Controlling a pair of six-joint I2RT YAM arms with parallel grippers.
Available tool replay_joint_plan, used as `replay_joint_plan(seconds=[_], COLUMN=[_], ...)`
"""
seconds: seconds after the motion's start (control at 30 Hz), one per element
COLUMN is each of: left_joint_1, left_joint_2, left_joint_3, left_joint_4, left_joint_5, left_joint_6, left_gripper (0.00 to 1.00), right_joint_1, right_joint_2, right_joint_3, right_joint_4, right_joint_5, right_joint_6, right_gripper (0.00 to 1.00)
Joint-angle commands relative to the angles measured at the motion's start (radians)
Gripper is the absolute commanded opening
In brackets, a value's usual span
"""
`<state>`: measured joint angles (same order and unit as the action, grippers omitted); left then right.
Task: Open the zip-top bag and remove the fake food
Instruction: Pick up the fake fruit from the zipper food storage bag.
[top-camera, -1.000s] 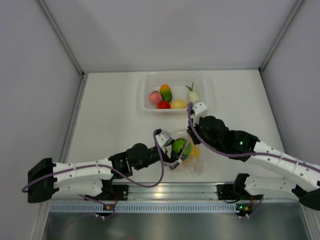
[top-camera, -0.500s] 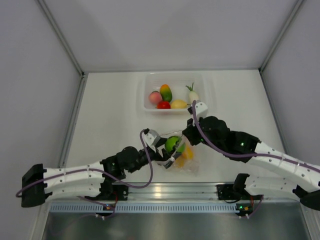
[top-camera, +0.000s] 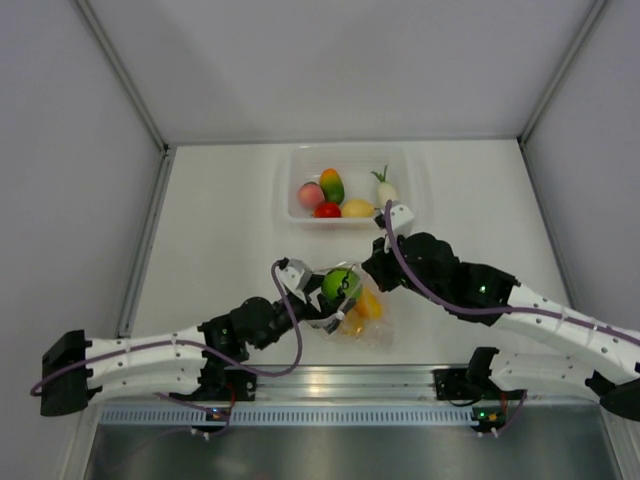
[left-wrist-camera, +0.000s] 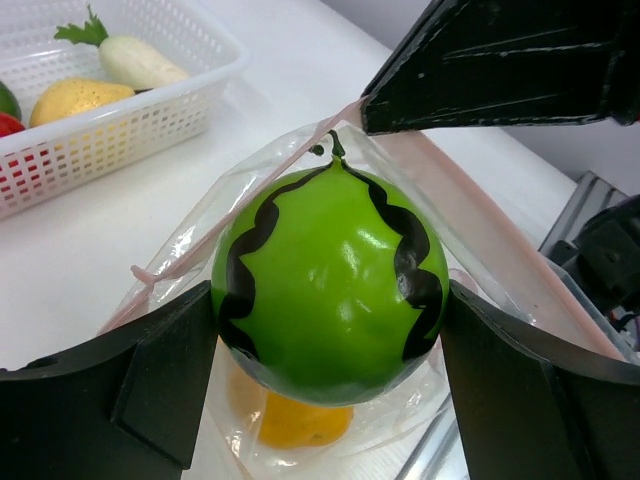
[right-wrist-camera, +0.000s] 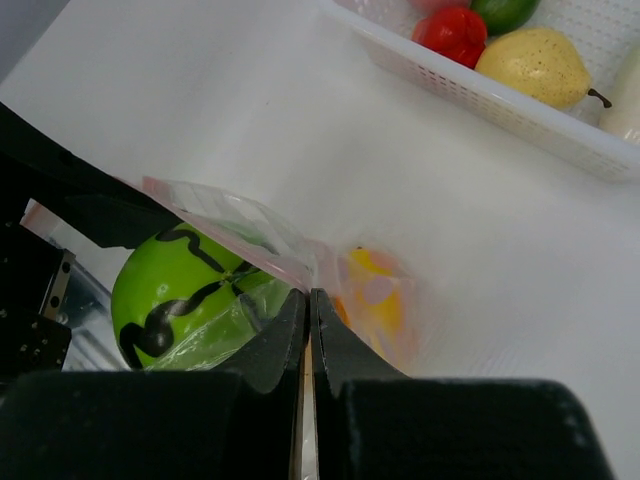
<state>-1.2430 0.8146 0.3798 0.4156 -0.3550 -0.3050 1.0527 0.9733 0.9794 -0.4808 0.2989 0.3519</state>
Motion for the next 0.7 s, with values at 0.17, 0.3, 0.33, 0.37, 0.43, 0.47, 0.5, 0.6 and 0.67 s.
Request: replay_joint_plan(seconds=[0.17, 0.3, 0.33, 0.37, 0.43, 0.47, 0.5, 0.6, 0.67], left_joint_1=[0.010, 0.010, 0.011, 0.011, 0.011, 0.011, 0.011, 0.011, 0.011], left_joint_2=[0.152, 0.156, 0.155, 0.155, 0.159, 0.161, 0.164, 0.156, 0.140], left_joint_3=[0.100, 0.122, 0.126, 0.129, 0.137, 0.137, 0.142, 0.140, 0.136], left_joint_4=[0.006, 0.008, 0.006, 0.006, 0.006, 0.006, 0.006, 0.006, 0.006], left_joint_5=[-0.359, -0.404, -0.406, -0.410, -0.413, -0.414, -0.414, -0.362, -0.316], left_joint_6=[-0.034, -0.068, -0.071, -0.075, -0.086, -0.091, -0.092, -0.117, -0.135], left_gripper=[0.00, 0.00, 0.00, 0.00, 0.00, 0.00, 0.00, 0.00, 0.00], right_joint_1=[-0.051, -0.053, -0.053, -0.051, -0.053, -0.051, -0.053, -0.053, -0.053], right_joint_2=[-0.070, -0.081, -0.084, -0.085, -0.103, -0.108, -0.111, -0.104, -0.093], right_joint_3=[-0.039, -0.064, -0.070, -0.079, -0.102, -0.108, -0.114, -0.114, -0.116], right_joint_4=[-0.064, -0.073, -0.073, -0.065, -0.035, -0.030, -0.024, -0.019, -0.006], right_joint_5=[0.040, 0.057, 0.054, 0.049, 0.043, 0.043, 0.052, 0.103, 0.124], right_joint_6=[-0.096, -0.106, -0.111, -0.110, -0.110, -0.111, -0.111, -0.114, -0.120], right_gripper=[0.00, 0.00, 0.00, 0.00, 0.00, 0.00, 0.00, 0.00, 0.00])
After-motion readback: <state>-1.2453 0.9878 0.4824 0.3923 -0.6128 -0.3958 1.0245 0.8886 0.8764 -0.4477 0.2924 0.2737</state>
